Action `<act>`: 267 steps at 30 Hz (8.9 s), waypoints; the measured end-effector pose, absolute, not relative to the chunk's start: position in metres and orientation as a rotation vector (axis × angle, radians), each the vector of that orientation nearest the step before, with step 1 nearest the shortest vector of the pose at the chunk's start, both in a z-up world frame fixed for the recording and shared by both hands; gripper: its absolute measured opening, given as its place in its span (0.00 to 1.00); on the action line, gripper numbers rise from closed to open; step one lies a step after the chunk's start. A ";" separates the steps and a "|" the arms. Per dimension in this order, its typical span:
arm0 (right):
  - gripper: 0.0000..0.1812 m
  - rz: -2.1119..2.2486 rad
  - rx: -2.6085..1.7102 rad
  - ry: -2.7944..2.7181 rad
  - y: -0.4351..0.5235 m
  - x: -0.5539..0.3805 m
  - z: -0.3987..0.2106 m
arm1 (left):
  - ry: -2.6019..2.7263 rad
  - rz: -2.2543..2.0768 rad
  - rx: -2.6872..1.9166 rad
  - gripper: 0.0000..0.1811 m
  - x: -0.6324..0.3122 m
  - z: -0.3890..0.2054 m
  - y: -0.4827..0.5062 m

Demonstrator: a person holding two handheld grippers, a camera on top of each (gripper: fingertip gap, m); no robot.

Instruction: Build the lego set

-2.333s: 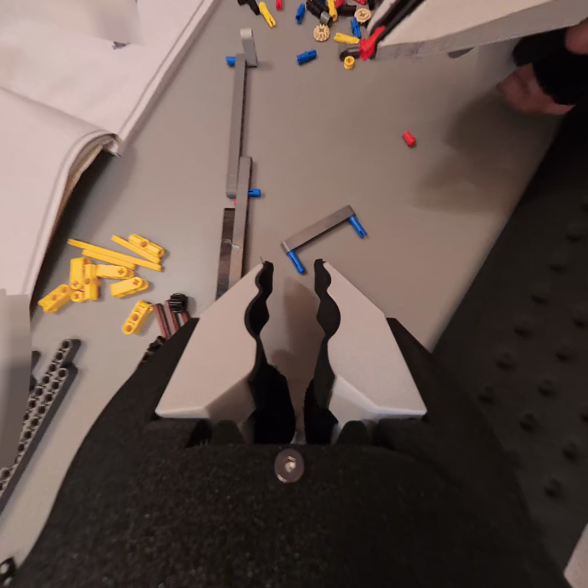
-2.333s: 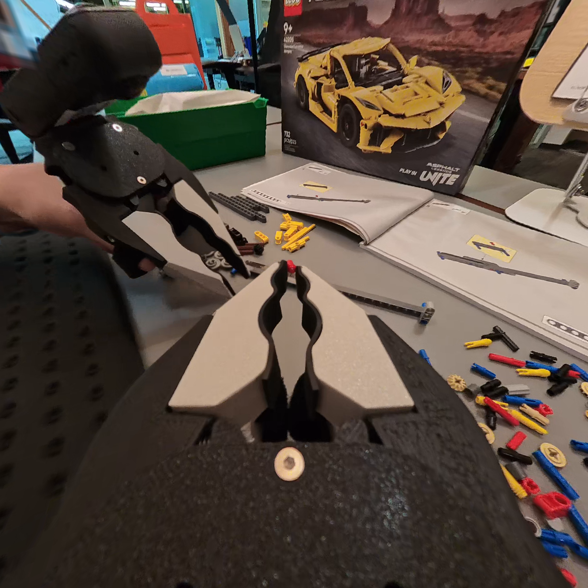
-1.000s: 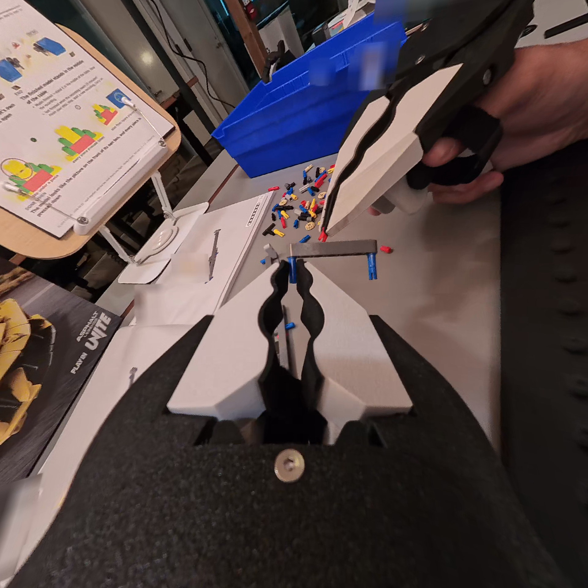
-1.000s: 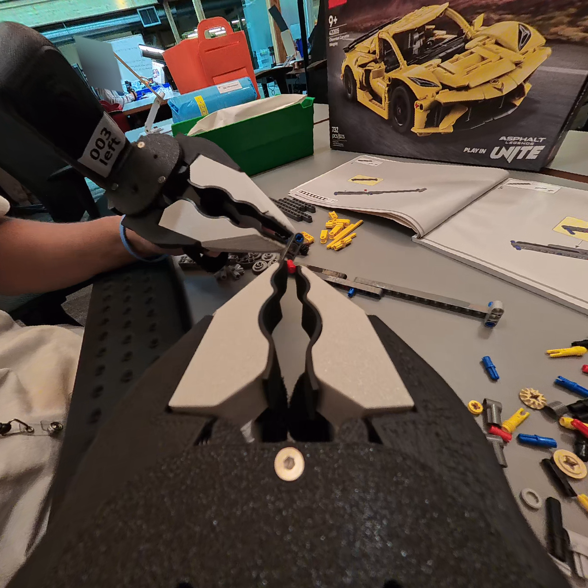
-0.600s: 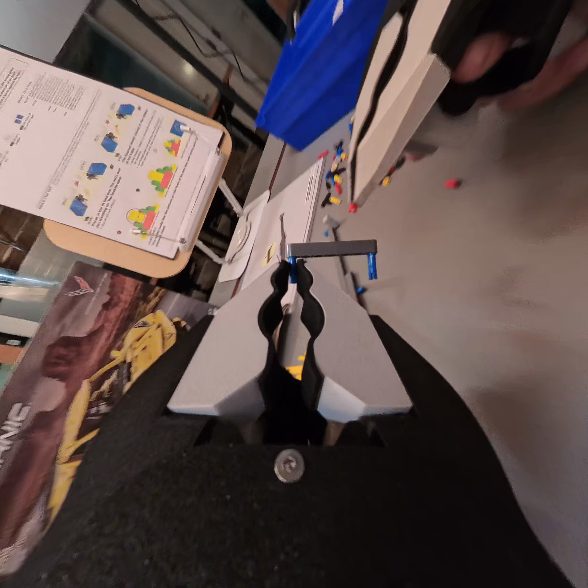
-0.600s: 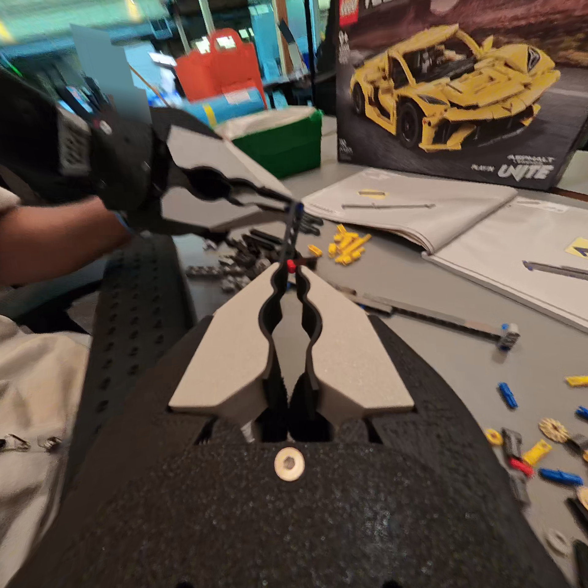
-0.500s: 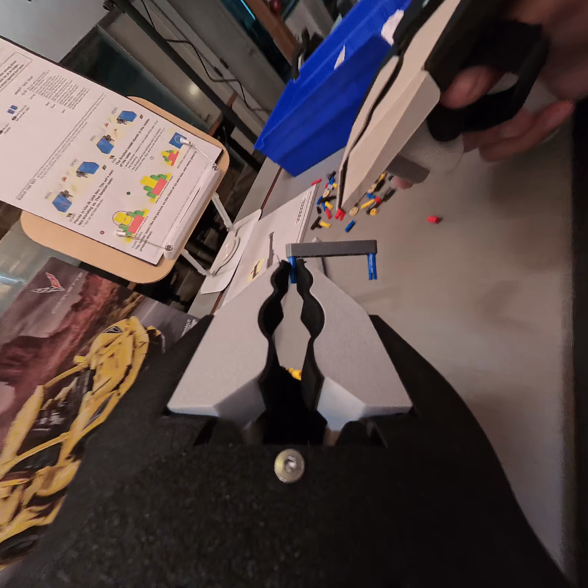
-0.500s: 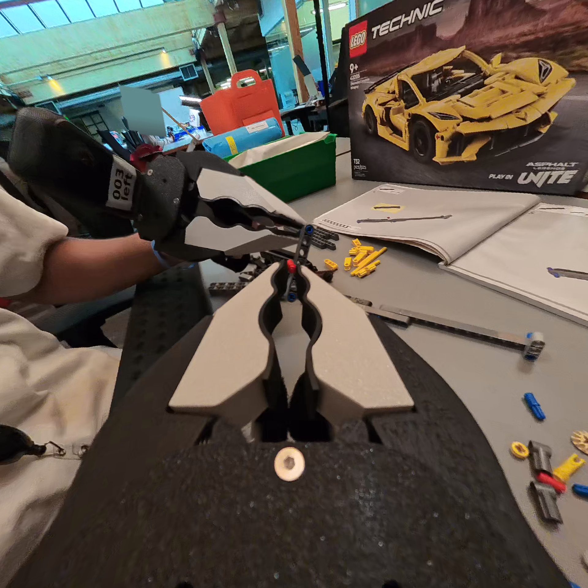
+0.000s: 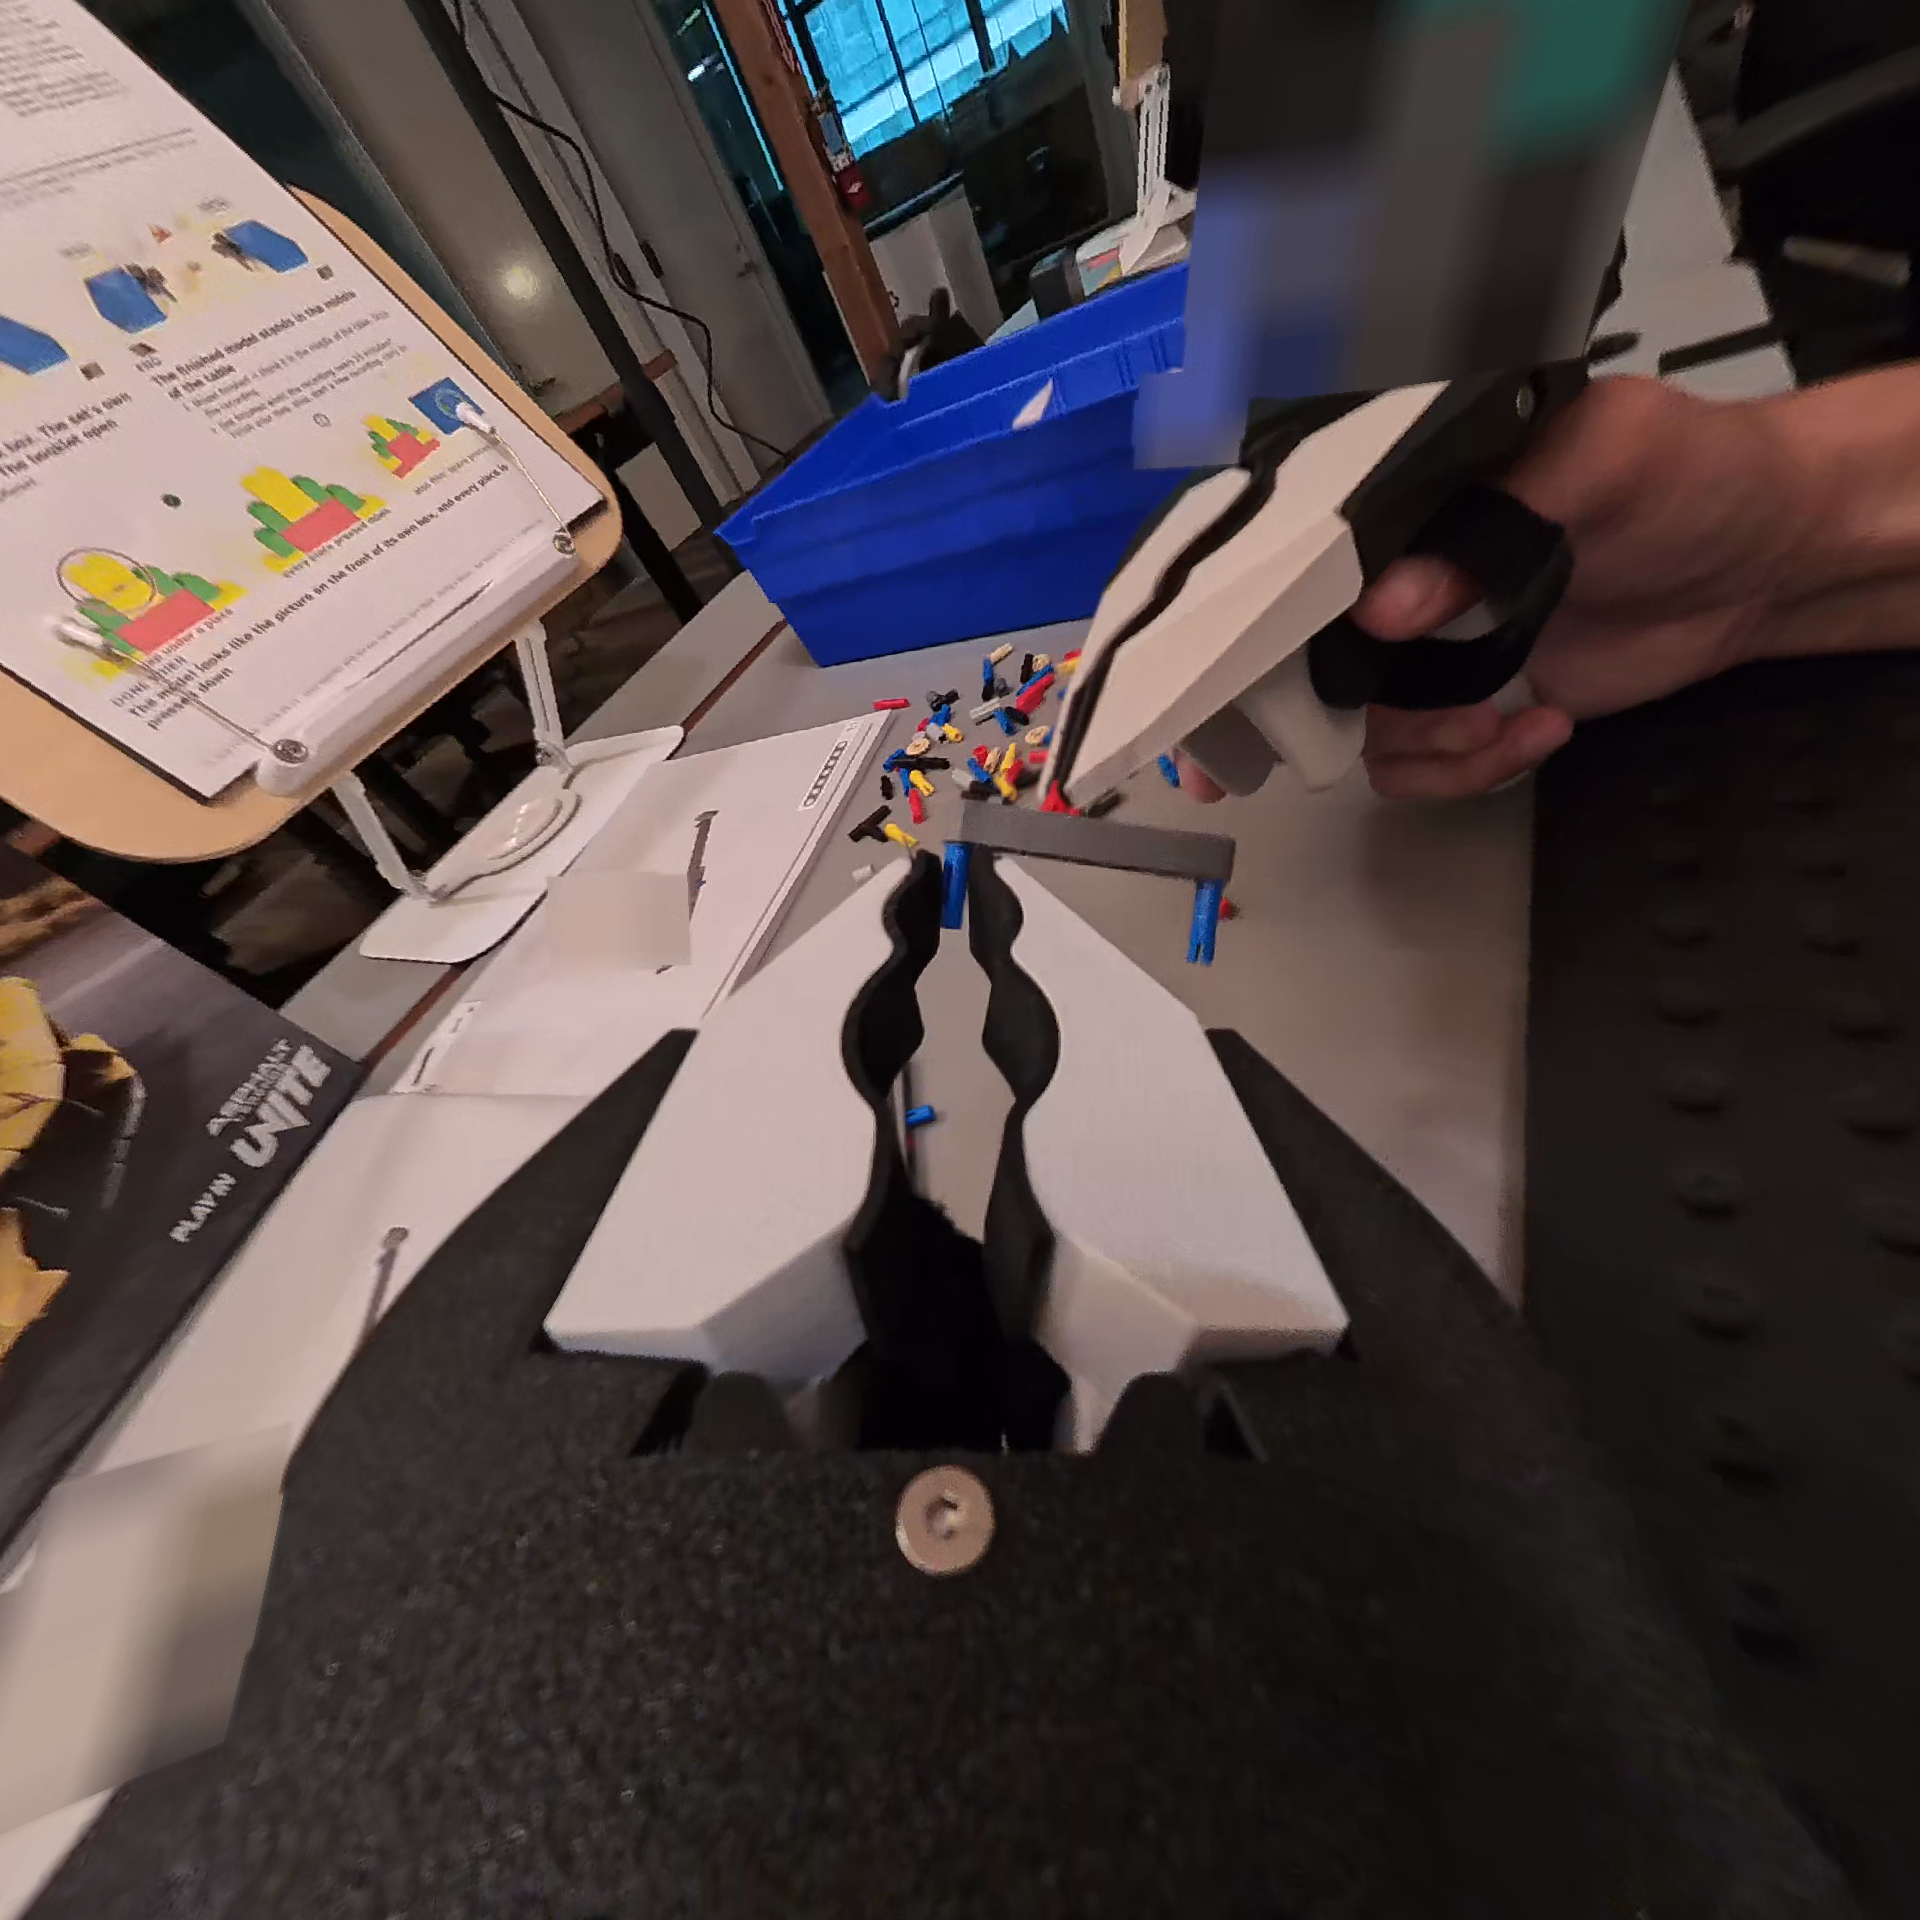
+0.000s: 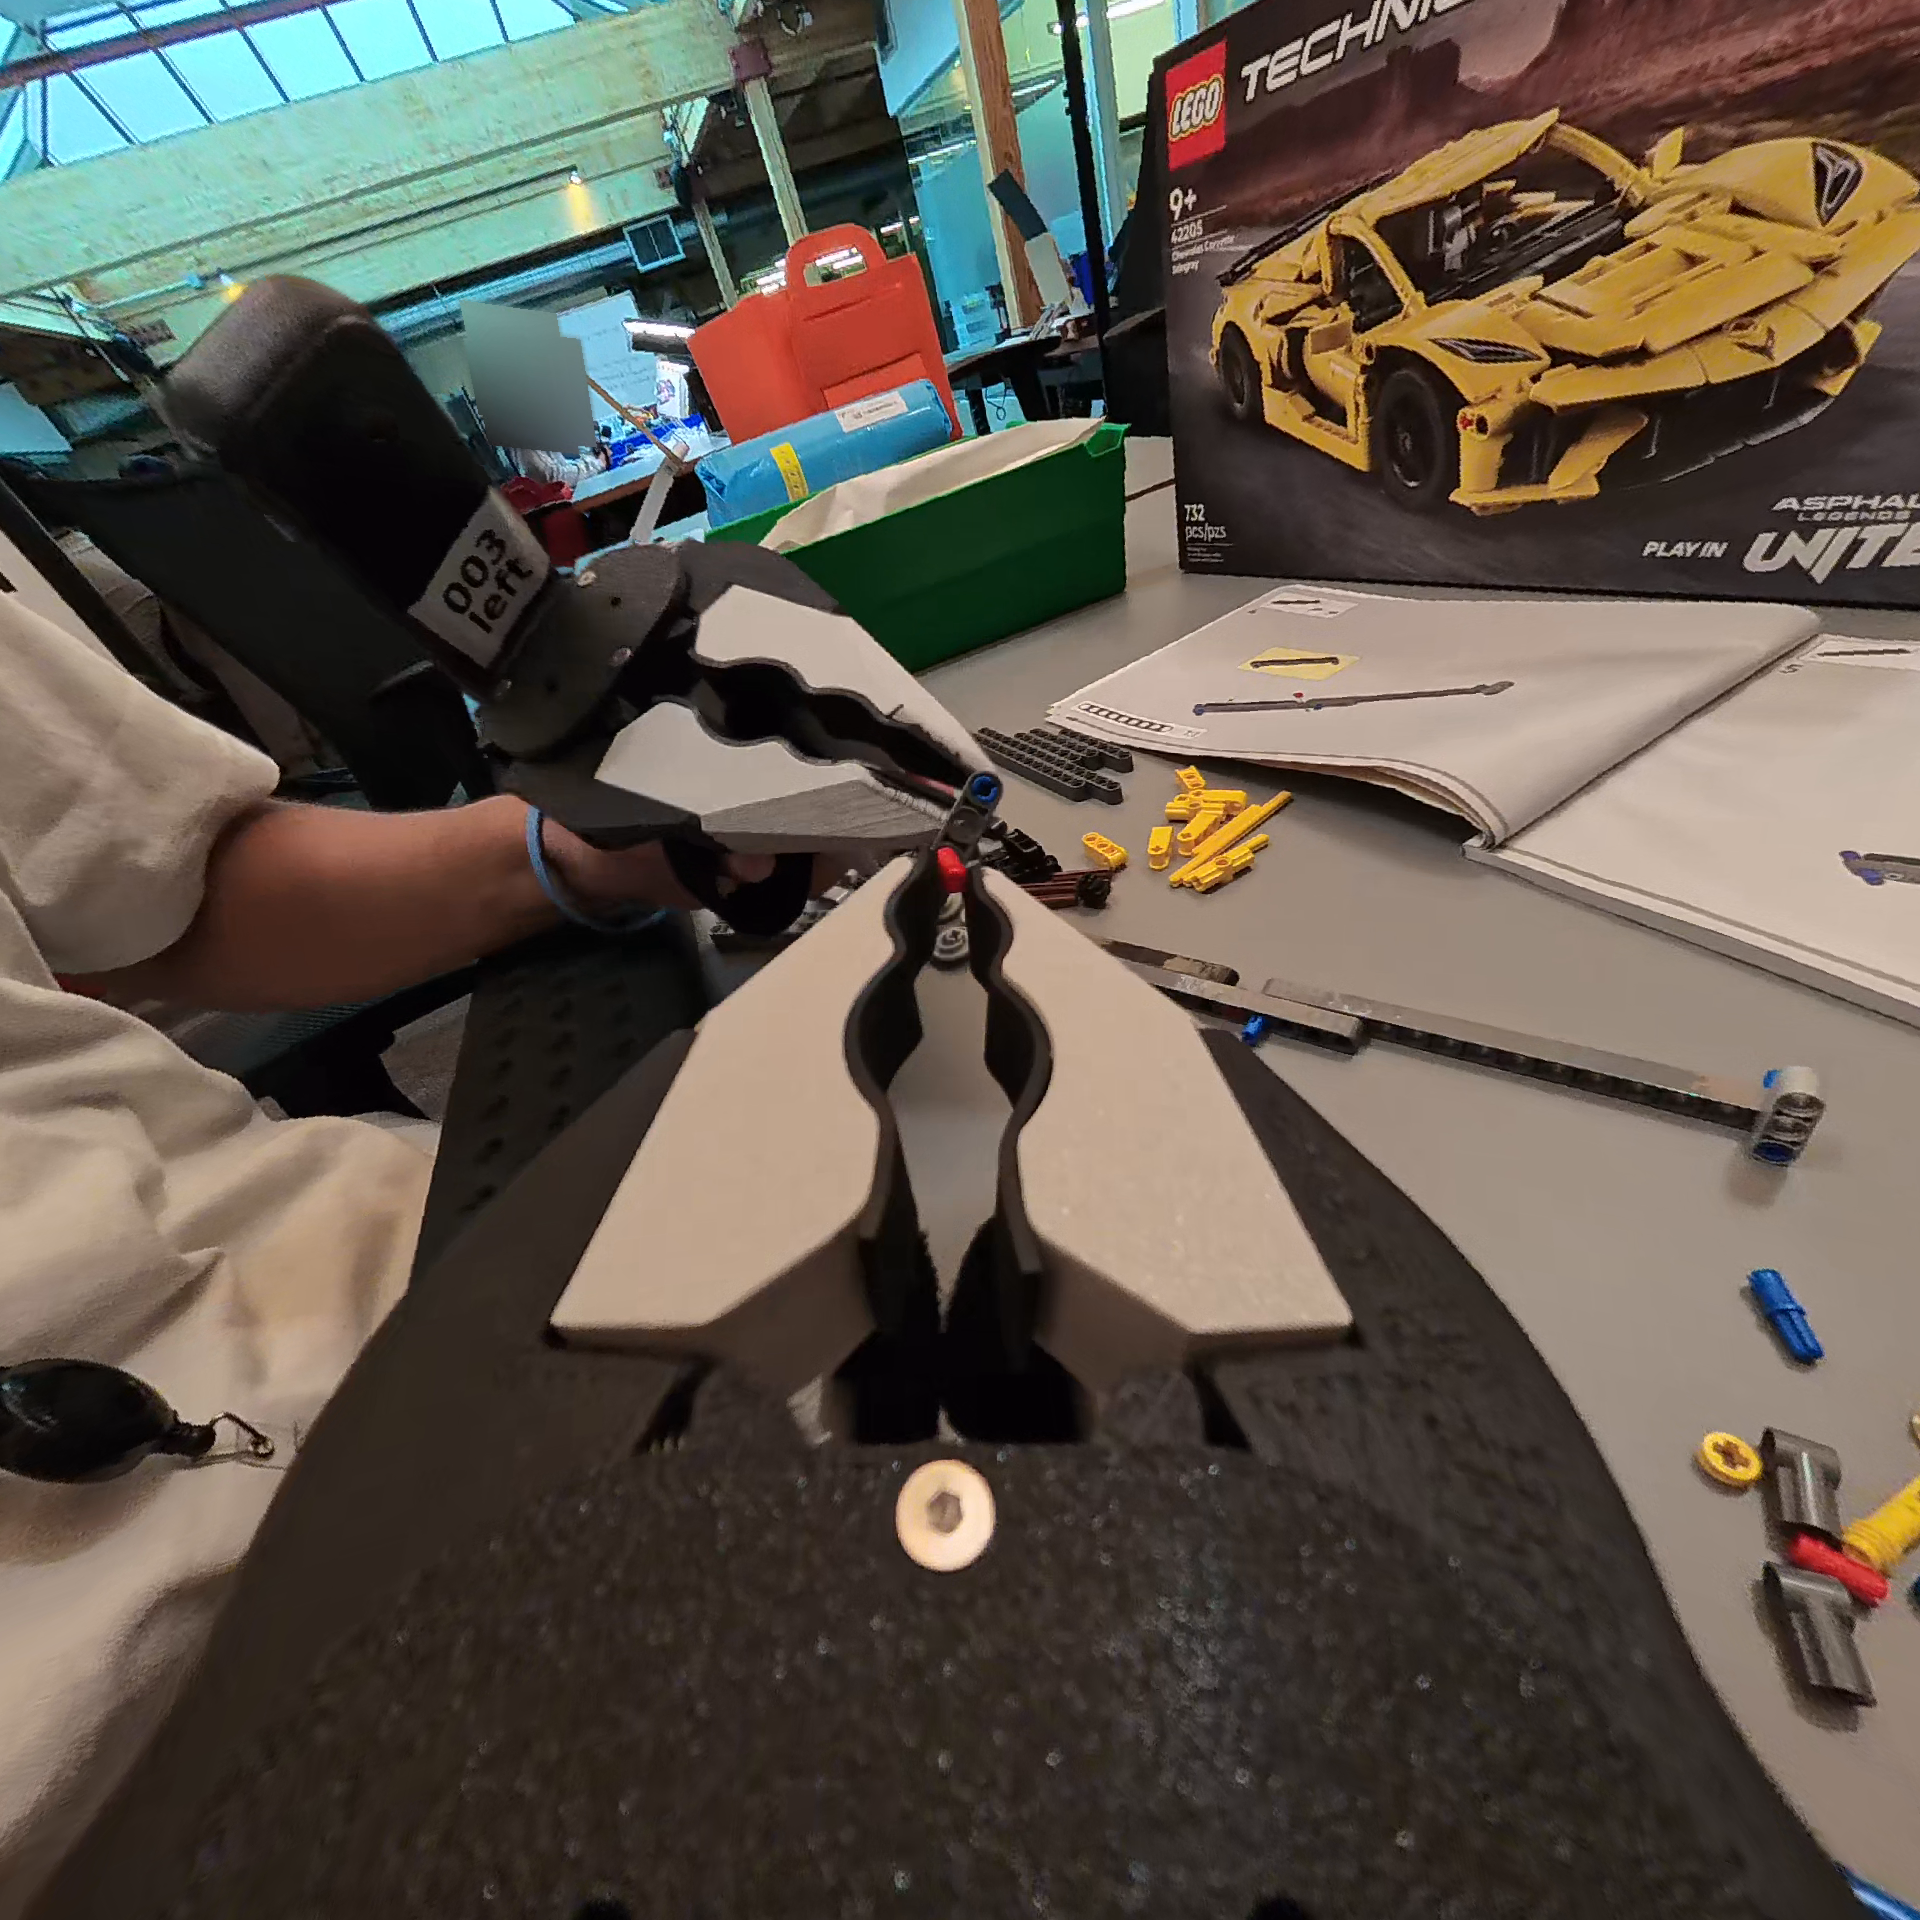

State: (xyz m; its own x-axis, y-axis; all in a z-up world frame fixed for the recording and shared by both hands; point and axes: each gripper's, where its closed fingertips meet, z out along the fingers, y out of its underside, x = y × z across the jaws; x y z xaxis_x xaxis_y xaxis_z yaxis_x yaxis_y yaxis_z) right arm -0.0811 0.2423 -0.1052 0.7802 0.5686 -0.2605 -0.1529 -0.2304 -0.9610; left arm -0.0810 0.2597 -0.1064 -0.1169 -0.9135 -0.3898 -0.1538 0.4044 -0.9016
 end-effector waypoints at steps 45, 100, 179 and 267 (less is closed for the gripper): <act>0.02 0.506 -1.661 -0.033 0.251 -0.010 -0.103 | 2.403 -0.833 -1.225 0.18 -0.097 -0.192 0.247; 0.02 0.370 -1.777 -0.093 0.277 -0.073 -0.119 | 1.061 -1.978 -1.520 0.04 -0.047 -0.081 0.270; 0.02 0.307 -1.614 0.017 0.269 -0.037 -0.093 | 0.866 -1.941 -1.508 0.03 -0.061 -0.076 0.320; 0.02 0.284 -1.576 0.100 0.270 -0.037 -0.088 | 1.257 -1.060 -1.235 0.03 -0.033 -0.096 0.270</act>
State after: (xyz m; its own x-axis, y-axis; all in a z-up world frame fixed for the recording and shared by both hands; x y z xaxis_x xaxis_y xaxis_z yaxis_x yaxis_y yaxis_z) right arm -0.0367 0.2699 -0.0881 0.9635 0.1141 -0.2420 -0.2401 -0.0299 -0.9703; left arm -0.0326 0.2701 -0.0963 0.0623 -0.9943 -0.0863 -0.0827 0.0810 -0.9933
